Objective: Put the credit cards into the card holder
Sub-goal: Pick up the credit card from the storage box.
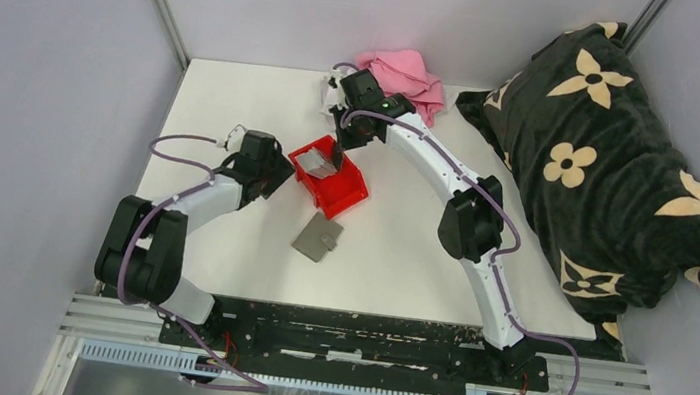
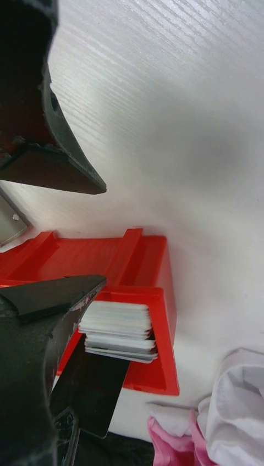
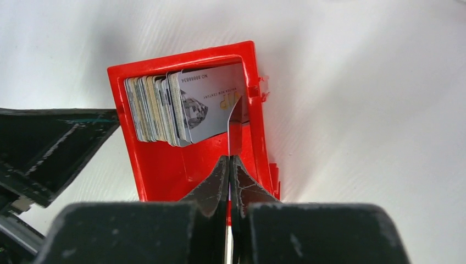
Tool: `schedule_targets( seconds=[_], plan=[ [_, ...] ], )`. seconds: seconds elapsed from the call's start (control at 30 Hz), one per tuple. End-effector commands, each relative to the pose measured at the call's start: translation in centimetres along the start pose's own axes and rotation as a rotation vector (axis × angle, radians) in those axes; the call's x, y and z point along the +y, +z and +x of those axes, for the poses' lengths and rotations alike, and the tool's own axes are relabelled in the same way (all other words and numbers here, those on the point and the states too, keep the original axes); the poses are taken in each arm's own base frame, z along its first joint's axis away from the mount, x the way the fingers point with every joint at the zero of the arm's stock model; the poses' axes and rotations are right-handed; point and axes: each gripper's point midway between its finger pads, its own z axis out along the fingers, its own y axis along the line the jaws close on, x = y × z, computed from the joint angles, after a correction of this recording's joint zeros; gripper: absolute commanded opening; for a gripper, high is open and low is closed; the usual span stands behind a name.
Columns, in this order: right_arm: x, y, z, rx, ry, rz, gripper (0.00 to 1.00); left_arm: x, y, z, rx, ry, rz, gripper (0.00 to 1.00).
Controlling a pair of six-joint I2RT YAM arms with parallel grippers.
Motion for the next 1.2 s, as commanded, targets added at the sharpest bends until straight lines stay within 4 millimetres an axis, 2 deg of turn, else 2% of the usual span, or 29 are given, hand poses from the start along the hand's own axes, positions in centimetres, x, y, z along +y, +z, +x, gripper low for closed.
schedule_targets(
  seconds=[0.0, 0.17, 0.33, 0.47, 0.57, 0.7, 0.83, 1.0, 1.17],
  plan=[
    [0.4, -4.4, -3.0, -0.112, -0.039, 0.040, 0.01, -2.9, -2.1, -2.1, -0.063, 0.042, 0.122, 0.64],
    [0.4, -6.4, -3.4, -0.140, -0.035, 0.048, 0.01, -3.8, -4.0, -3.1, -0.094, 0.080, 0.171, 0.65],
    [1.0, -9.2, -2.9, -0.155, -0.031, 0.033, 0.01, -6.3, -6.5, -2.9, -0.064, 0.150, 0.309, 0.68],
    [2.2, -12.5, -1.4, -0.162, 0.000, -0.034, 0.01, -8.4, -8.9, -1.2, 0.006, 0.270, 0.490, 0.69],
    [3.5, -14.9, 0.4, -0.158, 0.036, -0.116, 0.01, -9.5, -10.9, 0.8, 0.073, 0.367, 0.648, 0.70],
    [5.1, -17.6, 3.2, -0.158, 0.098, -0.225, 0.01, -9.6, -13.4, 3.9, 0.184, 0.435, 0.832, 0.70],
    [6.1, -19.1, 5.9, -0.141, 0.164, -0.320, 0.01, -9.7, -16.0, 5.8, 0.247, 0.451, 0.991, 0.70],
    [6.6, -20.4, 8.2, -0.113, 0.239, -0.429, 0.01, -10.2, -19.0, 7.1, 0.327, 0.471, 1.150, 0.70],
    [6.7, -20.5, 9.5, -0.068, 0.303, -0.533, 0.01, -9.7, -20.3, 8.3, 0.426, 0.456, 1.214, 0.70]
  ],
)
